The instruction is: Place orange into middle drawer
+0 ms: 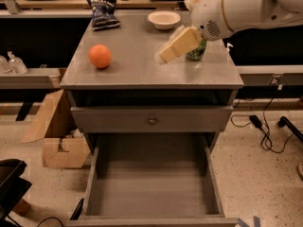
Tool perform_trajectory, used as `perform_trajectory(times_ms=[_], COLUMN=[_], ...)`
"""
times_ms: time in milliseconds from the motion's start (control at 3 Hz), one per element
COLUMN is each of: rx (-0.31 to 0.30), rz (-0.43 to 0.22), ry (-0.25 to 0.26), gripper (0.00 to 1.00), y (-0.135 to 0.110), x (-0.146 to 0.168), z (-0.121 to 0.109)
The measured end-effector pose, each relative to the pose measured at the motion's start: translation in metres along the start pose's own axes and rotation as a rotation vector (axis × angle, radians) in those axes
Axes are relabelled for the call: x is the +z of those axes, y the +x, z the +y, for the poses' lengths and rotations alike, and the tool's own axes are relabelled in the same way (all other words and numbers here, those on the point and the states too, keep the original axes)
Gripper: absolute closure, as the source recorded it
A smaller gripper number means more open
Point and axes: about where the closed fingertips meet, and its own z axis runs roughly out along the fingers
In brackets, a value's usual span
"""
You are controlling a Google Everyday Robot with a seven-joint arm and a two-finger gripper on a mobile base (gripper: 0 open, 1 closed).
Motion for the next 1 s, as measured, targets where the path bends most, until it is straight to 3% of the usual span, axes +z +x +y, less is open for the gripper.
perform_trajectory(times_ms=[333,667,1000], rx=[-0.003,-0.021,-0.012], rz=[-0.002,-0.013,-0.055], ry=[-0.003,-0.022,-0.057], gripper=[0.00,0.00,0.00], y=[-0.001,-0.004,-0.011], x=[0.006,0.050,0.145], z=[0.001,0.007,0.011])
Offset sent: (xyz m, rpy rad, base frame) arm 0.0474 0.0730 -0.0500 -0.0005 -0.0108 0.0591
